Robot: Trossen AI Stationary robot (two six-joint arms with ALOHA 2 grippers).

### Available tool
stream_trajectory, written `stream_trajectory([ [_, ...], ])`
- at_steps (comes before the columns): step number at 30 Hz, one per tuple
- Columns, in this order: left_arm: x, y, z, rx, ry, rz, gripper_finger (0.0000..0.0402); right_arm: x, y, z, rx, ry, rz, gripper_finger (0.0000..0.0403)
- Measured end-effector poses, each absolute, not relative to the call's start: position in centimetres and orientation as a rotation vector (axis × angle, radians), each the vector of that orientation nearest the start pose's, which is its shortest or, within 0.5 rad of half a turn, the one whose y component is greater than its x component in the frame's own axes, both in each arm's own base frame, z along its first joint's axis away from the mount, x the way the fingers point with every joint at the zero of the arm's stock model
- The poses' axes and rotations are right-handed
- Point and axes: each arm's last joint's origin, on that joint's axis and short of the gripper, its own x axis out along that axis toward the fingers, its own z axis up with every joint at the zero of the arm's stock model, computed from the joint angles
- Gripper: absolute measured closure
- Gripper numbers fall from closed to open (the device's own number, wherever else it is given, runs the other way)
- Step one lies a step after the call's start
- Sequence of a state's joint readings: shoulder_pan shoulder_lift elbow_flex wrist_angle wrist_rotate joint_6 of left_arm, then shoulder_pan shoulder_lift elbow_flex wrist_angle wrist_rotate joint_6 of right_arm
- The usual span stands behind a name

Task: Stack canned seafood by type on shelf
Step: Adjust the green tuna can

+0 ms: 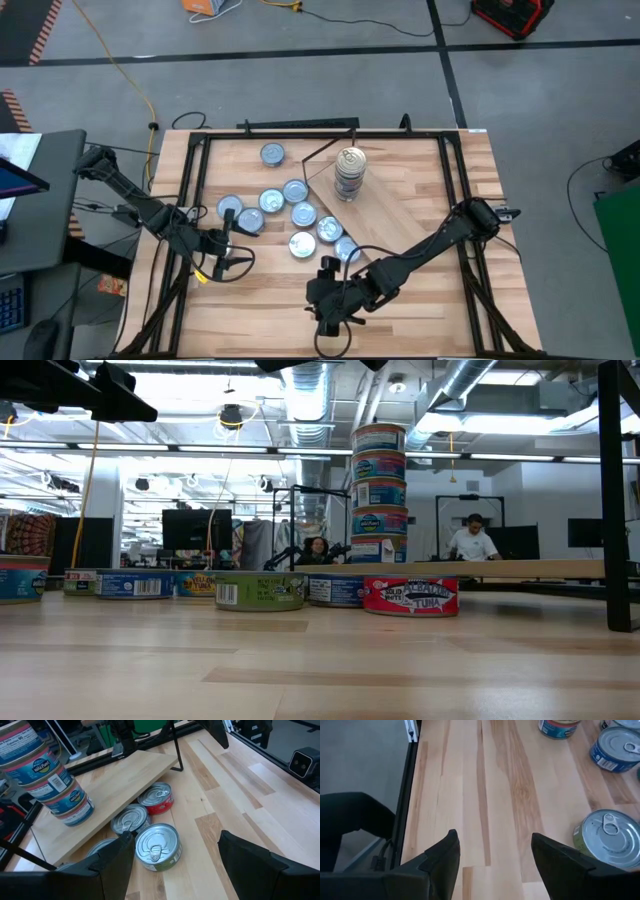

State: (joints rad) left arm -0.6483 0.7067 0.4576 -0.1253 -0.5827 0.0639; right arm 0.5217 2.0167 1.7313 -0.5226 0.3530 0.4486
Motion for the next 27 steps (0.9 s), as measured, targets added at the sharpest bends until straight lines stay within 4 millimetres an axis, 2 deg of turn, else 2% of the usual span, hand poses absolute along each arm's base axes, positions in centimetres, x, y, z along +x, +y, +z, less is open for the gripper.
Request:
stream_trajectory([
  [8,13.5,-8.2,23.9,0.28,0.304,-0.075,0.0125,40.6,19.9,26.2,0.07,0.743,-0.025,0.0132],
  [18,13.4,-8.2,23.7,0.29,0.319,-0.075,0.0125,42.8,16.8,23.6,0.067,0.806,-0.086,0.0132],
  [24,13.3,-8.1,23.4,0.315,0.354,-0.076,0.0125,43.3,15.4,23.4,0.091,0.843,-0.073,0.0132],
  [27,13.2,-8.0,23.1,0.331,0.378,-0.076,0.0125,43.1,15.3,23.9,0.084,0.84,-0.067,0.0132],
])
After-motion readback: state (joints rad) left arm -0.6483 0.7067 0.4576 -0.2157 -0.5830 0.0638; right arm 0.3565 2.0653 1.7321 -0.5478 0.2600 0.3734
